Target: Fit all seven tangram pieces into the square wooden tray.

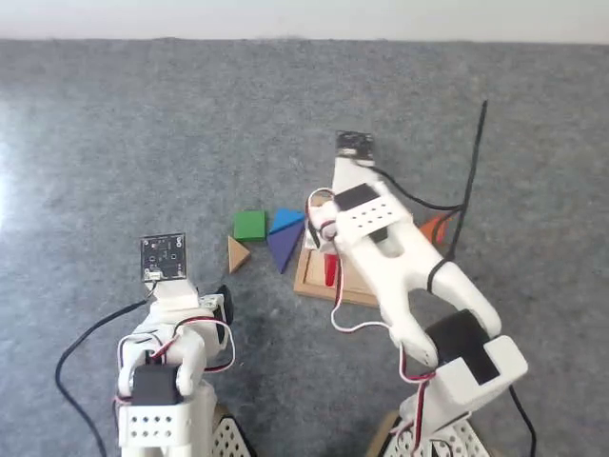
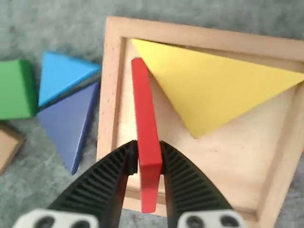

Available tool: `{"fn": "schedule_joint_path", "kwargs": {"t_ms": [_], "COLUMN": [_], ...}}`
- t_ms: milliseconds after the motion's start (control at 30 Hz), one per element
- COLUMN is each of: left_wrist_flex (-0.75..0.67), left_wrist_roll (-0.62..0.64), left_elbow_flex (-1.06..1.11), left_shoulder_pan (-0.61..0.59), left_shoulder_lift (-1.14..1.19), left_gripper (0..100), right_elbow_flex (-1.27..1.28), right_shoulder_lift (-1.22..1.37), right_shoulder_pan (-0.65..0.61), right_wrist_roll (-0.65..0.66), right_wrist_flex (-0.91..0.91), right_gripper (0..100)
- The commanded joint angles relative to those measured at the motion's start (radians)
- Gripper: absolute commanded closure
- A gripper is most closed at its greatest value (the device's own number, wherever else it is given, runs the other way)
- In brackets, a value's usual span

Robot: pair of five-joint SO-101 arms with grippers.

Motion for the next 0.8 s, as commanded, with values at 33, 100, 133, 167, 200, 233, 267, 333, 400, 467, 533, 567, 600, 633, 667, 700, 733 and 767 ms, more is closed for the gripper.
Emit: {"fn": "schedule_joint_path", "kwargs": {"t_ms": [33,100,133,167,200,233,267,333,400,467,533,567,600,633,667,700,733,767], "left_wrist_flex": [0.005,0.005,0.005,0.005,0.005,0.005,0.005,0.005,0.005,0.005,0.005,0.005,0.005,0.005,0.005,0.005,0.005,0.005], "left_wrist_roll": [0.009,0.009,0.009,0.009,0.009,0.009,0.009,0.009,0.009,0.009,0.009,0.009,0.009,0.009,0.009,0.009,0.009,0.009], "left_elbow_flex": [-0.012,-0.012,-0.012,-0.012,-0.012,-0.012,-0.012,-0.012,-0.012,-0.012,-0.012,-0.012,-0.012,-0.012,-0.012,-0.012,-0.012,-0.012], "left_shoulder_pan": [-0.005,-0.005,-0.005,-0.005,-0.005,-0.005,-0.005,-0.005,-0.005,-0.005,-0.005,-0.005,-0.005,-0.005,-0.005,-0.005,-0.005,-0.005], "left_shoulder_lift": [-0.014,-0.014,-0.014,-0.014,-0.014,-0.014,-0.014,-0.014,-0.014,-0.014,-0.014,-0.014,-0.014,-0.014,-0.014,-0.014,-0.014,-0.014], "left_gripper": [86,86,86,86,86,86,86,86,86,86,86,86,86,86,86,86,86,86], "right_elbow_flex": [-0.021,-0.023,-0.023,-0.023,-0.023,-0.023,-0.023,-0.025,-0.032,-0.034,-0.034,-0.031,-0.031,-0.029,-0.029,-0.029,-0.029,-0.029], "right_shoulder_lift": [0.001,0.001,0.001,0.001,0.001,-0.001,-0.001,0.001,0.002,0.002,0.002,0.002,0.004,0.004,0.004,0.004,0.004,0.004], "right_shoulder_pan": [0.033,0.021,0.013,0.01,0.005,0.004,0.002,-0.005,-0.025,-0.048,-0.058,-0.058,-0.058,-0.054,-0.054,-0.056,-0.059,-0.061], "right_wrist_roll": [-0.037,-0.037,-0.037,-0.038,-0.041,-0.044,-0.044,-0.046,-0.046,-0.066,-0.107,-0.115,-0.11,-0.103,-0.095,-0.094,-0.094,-0.094], "right_wrist_flex": [0.007,0.005,0.005,0.005,0.001,-0.008,-0.013,-0.018,-0.025,-0.031,-0.05,-0.07,-0.09,-0.111,-0.128,-0.136,-0.137,-0.137], "right_gripper": [94.7,94.4,94.4,94.4,94.4,94.4,94.3,94.3,93.1,89.8,87.3,87.3,87.9,88.7,89.6,90.1,90.3,90.4]}}
